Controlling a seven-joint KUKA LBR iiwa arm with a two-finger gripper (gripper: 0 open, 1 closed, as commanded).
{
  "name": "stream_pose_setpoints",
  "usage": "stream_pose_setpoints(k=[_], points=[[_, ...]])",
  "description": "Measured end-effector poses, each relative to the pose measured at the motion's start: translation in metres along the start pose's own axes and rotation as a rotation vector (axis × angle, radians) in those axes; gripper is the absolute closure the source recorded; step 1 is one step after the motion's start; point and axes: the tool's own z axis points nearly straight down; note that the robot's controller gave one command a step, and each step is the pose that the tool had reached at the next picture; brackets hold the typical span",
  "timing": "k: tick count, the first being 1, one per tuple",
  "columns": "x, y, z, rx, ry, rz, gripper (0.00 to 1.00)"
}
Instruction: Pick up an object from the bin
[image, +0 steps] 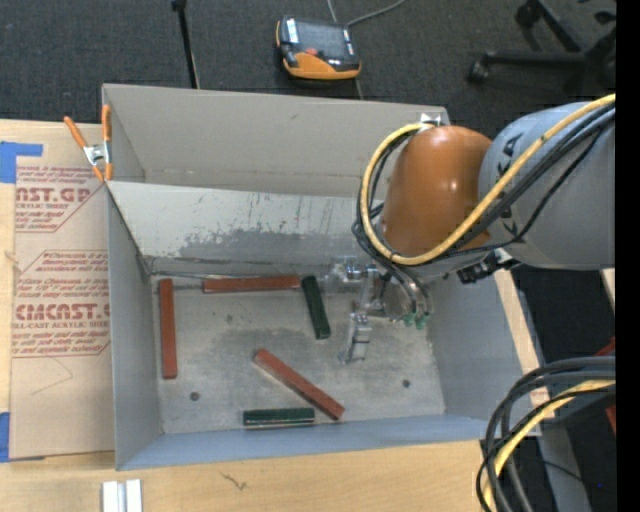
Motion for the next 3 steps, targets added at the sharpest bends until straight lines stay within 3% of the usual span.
stream_pose_setpoints(k=[1, 2, 3], points=[[0.019, 0.036, 0.052, 0.0, -0.002, 0.141, 0.0], [0.035, 0.073, 0.033, 0.001, 0.004, 0.191, 0.0], [0.031, 0.071, 0.034, 0.0, 0.0, 0.2, 0.0]])
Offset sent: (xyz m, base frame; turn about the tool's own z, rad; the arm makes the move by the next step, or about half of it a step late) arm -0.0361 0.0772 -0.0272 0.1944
